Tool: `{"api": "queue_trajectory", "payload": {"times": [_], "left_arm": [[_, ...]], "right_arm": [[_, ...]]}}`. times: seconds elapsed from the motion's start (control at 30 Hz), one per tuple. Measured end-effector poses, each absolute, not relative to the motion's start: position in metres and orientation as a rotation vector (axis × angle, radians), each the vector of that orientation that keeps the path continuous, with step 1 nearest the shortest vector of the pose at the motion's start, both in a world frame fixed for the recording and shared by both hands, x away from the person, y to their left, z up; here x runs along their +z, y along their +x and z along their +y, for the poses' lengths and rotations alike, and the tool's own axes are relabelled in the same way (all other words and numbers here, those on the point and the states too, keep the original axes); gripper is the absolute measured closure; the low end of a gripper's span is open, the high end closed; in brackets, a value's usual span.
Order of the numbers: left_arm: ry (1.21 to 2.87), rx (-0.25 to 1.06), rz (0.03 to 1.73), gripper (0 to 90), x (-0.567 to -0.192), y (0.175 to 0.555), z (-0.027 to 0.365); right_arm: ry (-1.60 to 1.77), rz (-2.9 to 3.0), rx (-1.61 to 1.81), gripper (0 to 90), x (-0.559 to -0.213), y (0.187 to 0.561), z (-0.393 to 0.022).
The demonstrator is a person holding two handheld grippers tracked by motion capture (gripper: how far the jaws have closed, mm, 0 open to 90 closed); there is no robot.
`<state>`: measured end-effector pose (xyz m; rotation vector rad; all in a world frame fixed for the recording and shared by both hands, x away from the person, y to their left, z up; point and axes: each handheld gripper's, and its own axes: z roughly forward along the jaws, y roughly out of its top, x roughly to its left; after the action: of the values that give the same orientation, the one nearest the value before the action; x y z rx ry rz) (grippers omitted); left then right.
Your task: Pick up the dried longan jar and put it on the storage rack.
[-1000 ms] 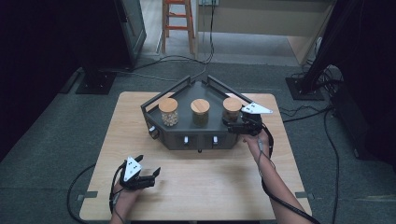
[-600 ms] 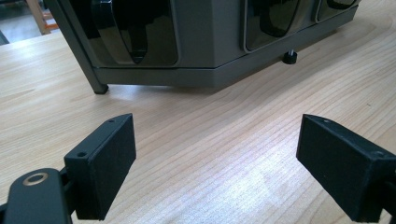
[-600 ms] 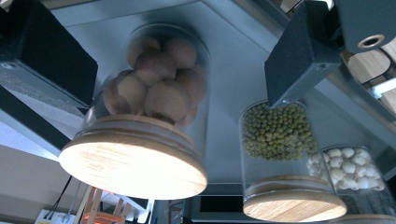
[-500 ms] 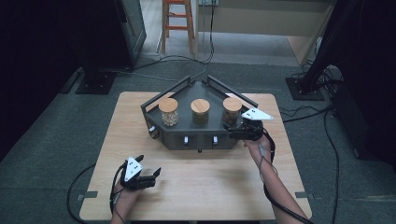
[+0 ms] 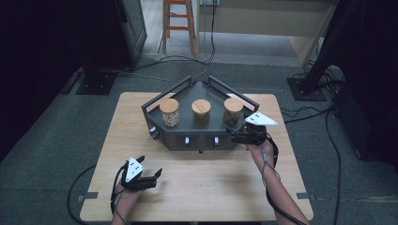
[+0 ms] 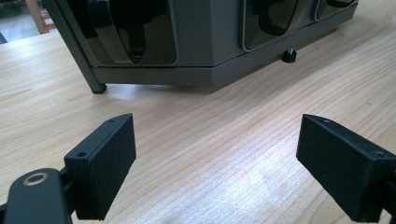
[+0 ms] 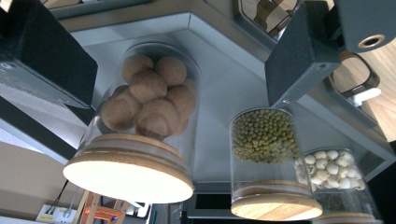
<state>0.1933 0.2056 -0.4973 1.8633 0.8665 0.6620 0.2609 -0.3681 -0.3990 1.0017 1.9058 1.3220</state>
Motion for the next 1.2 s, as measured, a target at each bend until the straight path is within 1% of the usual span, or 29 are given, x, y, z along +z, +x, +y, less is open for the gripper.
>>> {"api": "queue_trajectory", "payload": {"times": [0.73,0.93,1.2], "left_arm": [[1.868,0.670,0.864,11.8,-0.497,0.193,0.204],[1.845,0.708,0.821,11.8,-0.500,0.187,0.203],[1.858,0.721,0.824,11.8,-0.500,0.187,0.199]], "right_arm": [[0.942,1.900,1.368,9.2,-0.406,0.232,-0.375],[0.953,1.902,1.385,9.2,-0.411,0.227,-0.380],[0.966,1.882,1.413,9.2,-0.421,0.221,-0.386]]}}
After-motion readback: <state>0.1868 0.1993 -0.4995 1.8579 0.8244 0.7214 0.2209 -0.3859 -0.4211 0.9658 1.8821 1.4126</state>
